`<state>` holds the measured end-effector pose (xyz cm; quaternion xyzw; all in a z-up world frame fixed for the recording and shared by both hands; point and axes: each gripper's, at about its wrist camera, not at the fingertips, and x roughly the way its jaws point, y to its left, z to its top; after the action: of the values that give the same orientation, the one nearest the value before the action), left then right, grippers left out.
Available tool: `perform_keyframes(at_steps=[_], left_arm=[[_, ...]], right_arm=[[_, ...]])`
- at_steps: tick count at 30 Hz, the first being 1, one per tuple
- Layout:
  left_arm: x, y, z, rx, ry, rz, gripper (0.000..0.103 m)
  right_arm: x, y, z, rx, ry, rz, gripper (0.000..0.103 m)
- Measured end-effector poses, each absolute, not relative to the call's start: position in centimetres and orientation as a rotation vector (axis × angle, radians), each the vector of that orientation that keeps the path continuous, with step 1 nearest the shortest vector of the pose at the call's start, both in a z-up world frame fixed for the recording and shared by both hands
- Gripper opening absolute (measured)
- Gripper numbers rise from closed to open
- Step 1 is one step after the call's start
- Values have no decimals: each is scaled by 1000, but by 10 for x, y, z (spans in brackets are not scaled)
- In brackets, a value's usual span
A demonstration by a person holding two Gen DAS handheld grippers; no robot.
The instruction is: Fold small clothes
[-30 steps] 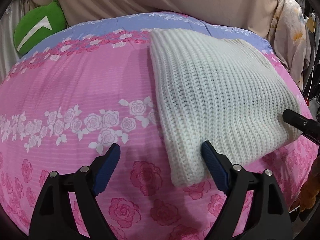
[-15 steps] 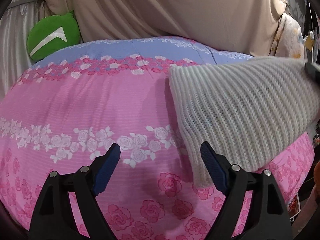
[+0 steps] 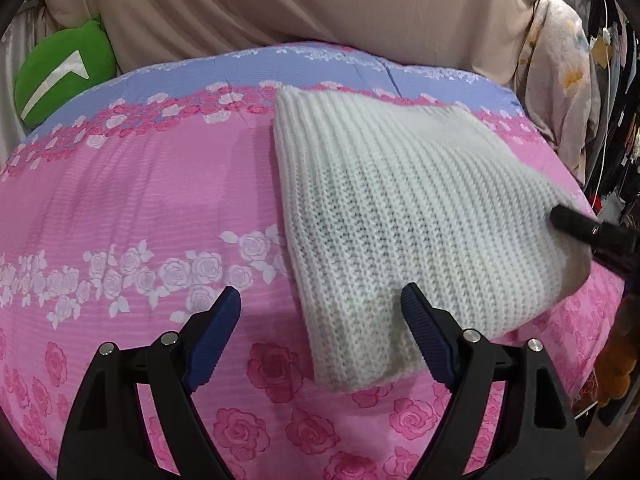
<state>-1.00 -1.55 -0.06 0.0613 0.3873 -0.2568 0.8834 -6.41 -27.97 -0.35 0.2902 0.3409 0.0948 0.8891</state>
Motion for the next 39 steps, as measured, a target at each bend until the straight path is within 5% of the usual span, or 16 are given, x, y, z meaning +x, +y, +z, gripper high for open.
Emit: perform_keyframes(at_steps=[9, 12, 23, 25, 30, 35, 39], left_arm=[[-4, -15, -21, 165, 840, -514, 85], [-3, -14, -21, 170, 839, -514, 86], [-1, -14, -21, 162, 849, -510, 87], [0, -13, -21, 159, 852, -509, 87], [-1, -12, -16, 151, 850, -496, 85], [-15, -13, 18, 111, 756, -537, 78], [-18, -23, 26, 139, 726, -545, 78]], right_arm=[[-57, -288, -17, 690, 757, 201, 35], [-67, -295, -21, 666, 777, 137, 54], [-8, -288, -23, 595, 786, 180, 61], [6, -276, -33, 576, 816, 205, 58], [14, -263, -11, 516, 768, 242, 25], [-9, -241, 47, 383, 590, 334, 23], [8, -246, 11, 382, 696, 270, 26]])
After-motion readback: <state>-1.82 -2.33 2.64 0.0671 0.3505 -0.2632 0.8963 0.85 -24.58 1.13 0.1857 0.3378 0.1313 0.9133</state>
